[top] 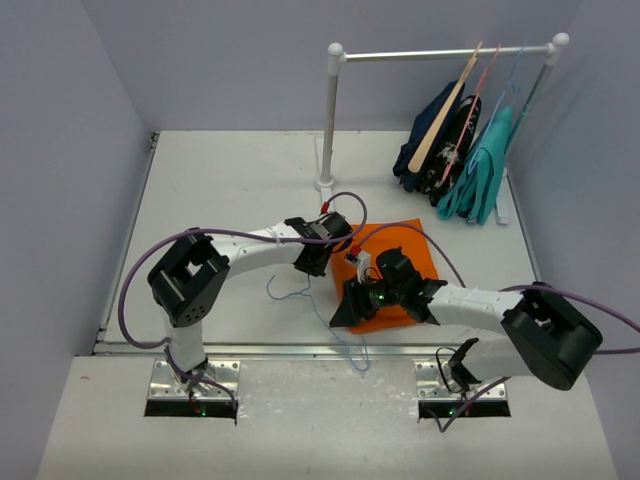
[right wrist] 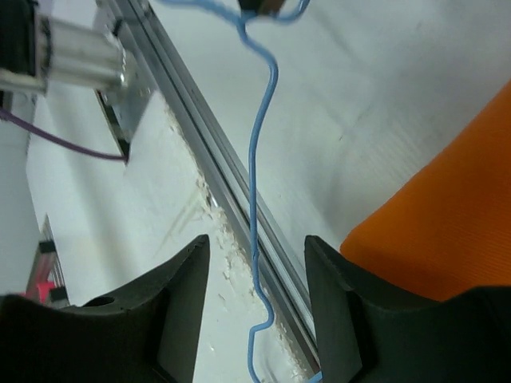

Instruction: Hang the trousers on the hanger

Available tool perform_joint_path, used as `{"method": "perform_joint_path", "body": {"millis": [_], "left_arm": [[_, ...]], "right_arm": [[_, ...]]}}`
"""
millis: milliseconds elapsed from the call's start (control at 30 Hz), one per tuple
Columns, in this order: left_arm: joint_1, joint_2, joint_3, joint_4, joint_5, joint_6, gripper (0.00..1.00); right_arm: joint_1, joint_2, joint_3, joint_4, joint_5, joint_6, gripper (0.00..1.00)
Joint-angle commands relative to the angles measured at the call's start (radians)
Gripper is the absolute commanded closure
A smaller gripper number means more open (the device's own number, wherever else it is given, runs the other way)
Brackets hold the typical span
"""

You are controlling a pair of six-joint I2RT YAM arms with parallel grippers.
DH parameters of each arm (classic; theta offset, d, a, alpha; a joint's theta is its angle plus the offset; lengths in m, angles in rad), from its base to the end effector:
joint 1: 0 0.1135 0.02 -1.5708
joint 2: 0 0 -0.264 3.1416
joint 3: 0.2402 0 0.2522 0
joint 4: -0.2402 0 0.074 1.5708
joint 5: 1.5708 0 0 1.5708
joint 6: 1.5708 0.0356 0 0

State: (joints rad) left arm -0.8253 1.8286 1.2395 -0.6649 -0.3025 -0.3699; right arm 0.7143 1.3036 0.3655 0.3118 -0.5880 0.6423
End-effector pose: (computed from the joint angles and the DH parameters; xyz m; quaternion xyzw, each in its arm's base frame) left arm 0.2506 -0.2558 0.1799 0.1972 0.9564 0.0353 0.2126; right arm 0.1589 0.1639 0.1453 -0.1624 0.8470 0.4741 0.1771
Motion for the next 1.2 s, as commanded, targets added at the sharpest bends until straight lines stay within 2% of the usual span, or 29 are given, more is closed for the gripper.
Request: {"method": "perform_joint_path", "body": {"millis": [0,167,333,433,467,500,533,600,700,833,933,1033,1167], "left_arm": [[-0.001,-0.03,0.075,-0.017,0.0,-0.009,1.0],[0.0,-0.029,0.103,-0.042,-0.015,-0.012,1.0],[-0.001,-0.033,0.114,-0.047,-0.022,-0.024,1.0],[-0.001,-0.049,0.114,-0.041,-0.039,-0.044,0.98],[-0.001,-0.06,0.112,-0.034,-0.054,-0.055,0.86],[0.001,-0.076,0.108,-0.023,-0.076,-0.069,0.67],[0.003,-0.087,0.103,-0.014,-0.089,-0.091,0.54],[0.01,-0.113,0.097,0.013,-0.099,-0.123,0.35],[0.03,-0.142,0.083,0.063,-0.08,-0.147,0.26],[0.042,-0.164,0.092,0.107,-0.067,-0.175,0.24],[0.064,-0.196,0.089,0.128,-0.09,-0.238,0.17],[0.133,-0.303,0.063,0.164,-0.152,-0.356,0.0],[0.218,-0.523,0.063,0.158,-0.239,-0.442,0.0]], "right_arm": [[0.098,0.102,0.06,0.024,0.073,-0.079,0.49],[0.177,0.226,0.105,0.062,0.108,-0.072,0.56],[0.2,0.267,0.073,0.157,0.162,-0.025,0.99],[0.199,0.246,0.033,0.243,0.171,0.008,1.0],[0.2,0.24,0.021,0.258,0.172,0.012,1.0],[0.2,0.233,0.008,0.288,0.175,0.015,1.0],[0.199,0.226,0.001,0.314,0.178,0.019,1.0],[0.199,0.217,-0.018,0.353,0.174,0.022,1.0],[0.197,0.212,-0.04,0.387,0.163,0.022,1.0],[0.198,0.217,-0.059,0.43,0.155,0.024,1.0],[0.196,0.222,-0.075,0.49,0.125,0.037,1.0],[0.188,0.231,-0.088,0.568,0.078,0.06,1.0],[0.138,0.245,-0.112,0.72,-0.033,0.142,1.0]]}}
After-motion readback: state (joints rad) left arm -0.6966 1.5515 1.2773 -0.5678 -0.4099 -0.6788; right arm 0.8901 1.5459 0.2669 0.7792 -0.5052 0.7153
